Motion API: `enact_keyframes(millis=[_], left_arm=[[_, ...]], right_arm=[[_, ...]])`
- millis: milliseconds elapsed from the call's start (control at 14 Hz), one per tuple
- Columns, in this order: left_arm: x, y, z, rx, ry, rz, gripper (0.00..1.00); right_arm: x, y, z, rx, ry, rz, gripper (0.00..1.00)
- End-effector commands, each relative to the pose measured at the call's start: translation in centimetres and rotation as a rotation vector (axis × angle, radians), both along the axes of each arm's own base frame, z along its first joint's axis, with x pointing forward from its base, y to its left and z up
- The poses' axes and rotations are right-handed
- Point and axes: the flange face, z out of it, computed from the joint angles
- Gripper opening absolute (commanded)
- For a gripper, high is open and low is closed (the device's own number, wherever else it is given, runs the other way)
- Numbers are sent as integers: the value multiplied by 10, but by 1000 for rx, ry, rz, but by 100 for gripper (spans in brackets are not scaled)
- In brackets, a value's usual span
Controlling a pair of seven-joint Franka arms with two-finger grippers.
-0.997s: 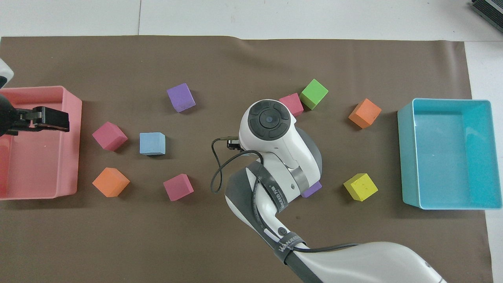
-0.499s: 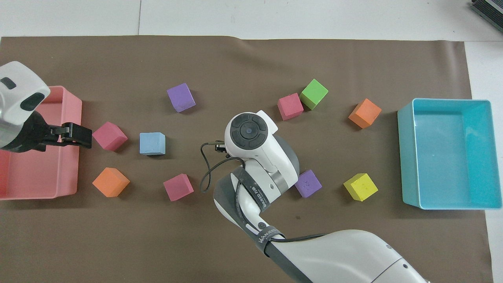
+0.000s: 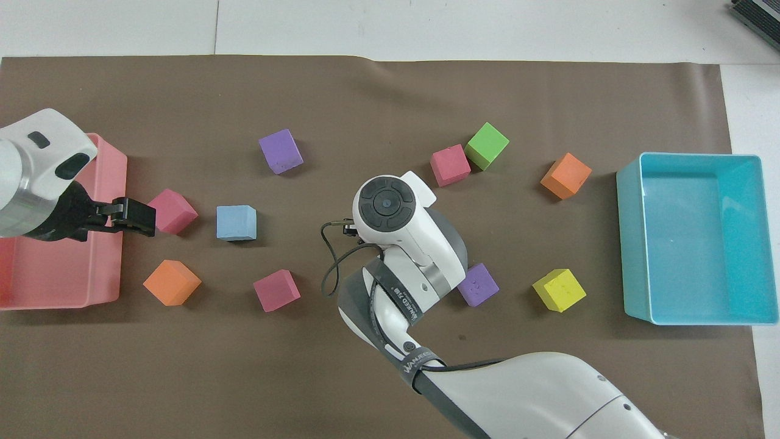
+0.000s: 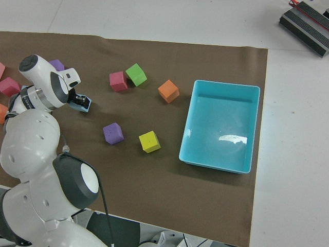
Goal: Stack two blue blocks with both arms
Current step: 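Grasp the other blue cube with the left gripper while the right gripper lowers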
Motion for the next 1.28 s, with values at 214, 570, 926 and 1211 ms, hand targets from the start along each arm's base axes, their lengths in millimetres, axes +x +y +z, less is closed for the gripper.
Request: enact_keyframes(millis=[214,570,926,1211], left_arm=[[-3,-2,-24,-17,-29,7,100],[-3,-3,-24,-18,-31,4,100],[-2,-3,-23,-19,-42,4,100],[1,-14,-36,-24,-53,6,100]], right_arm=[[-3,-3,0,-23,9,54,0],[-7,-3,-4,-14,28,95,0],[-8,-2,-3,1,37,86,100],[-6,-2,-2,5,25,101,100]])
